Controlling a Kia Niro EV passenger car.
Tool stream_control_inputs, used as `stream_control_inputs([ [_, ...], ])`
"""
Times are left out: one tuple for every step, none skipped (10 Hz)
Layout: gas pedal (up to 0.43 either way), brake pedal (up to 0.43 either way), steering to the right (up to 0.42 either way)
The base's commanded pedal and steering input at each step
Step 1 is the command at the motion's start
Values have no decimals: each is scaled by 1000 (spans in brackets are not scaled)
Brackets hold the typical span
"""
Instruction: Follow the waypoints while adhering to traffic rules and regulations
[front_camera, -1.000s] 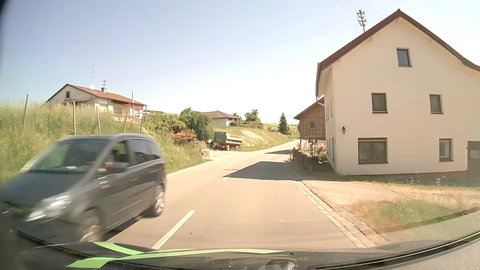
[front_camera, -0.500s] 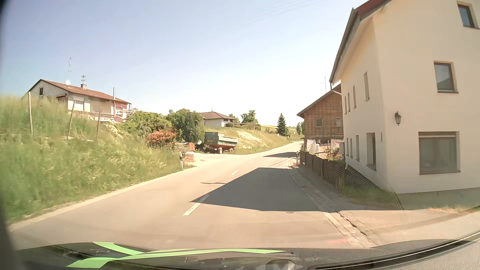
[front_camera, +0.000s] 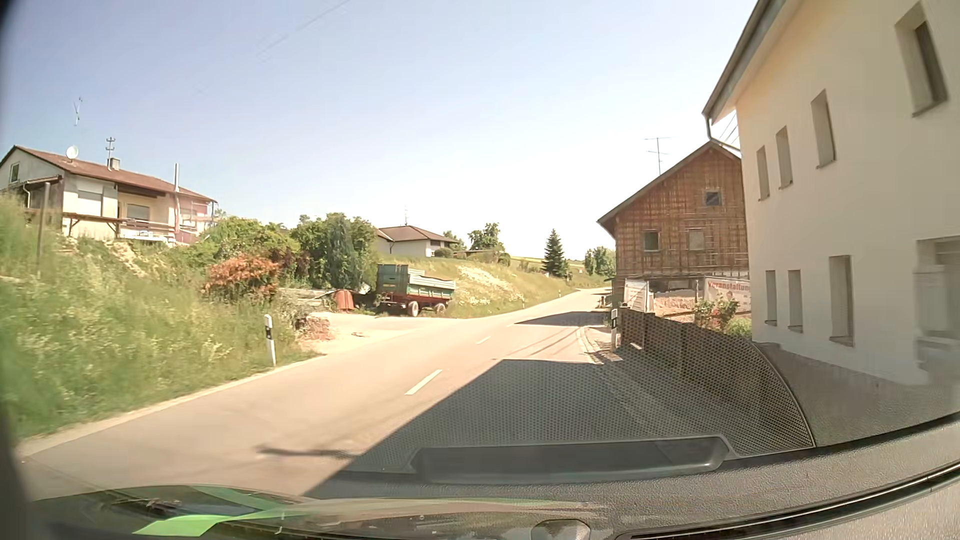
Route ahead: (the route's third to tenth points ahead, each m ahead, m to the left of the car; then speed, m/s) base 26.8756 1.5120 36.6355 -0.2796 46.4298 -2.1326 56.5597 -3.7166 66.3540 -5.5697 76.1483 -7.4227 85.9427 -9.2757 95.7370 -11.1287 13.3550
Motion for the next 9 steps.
stream_control_inputs([
  [138,0,17],
  [138,0,17],
  [138,0,17],
  [138,0,17],
  [138,0,17],
  [138,0,16],
  [138,0,15],
  [150,0,15],
  [150,0,15],
])
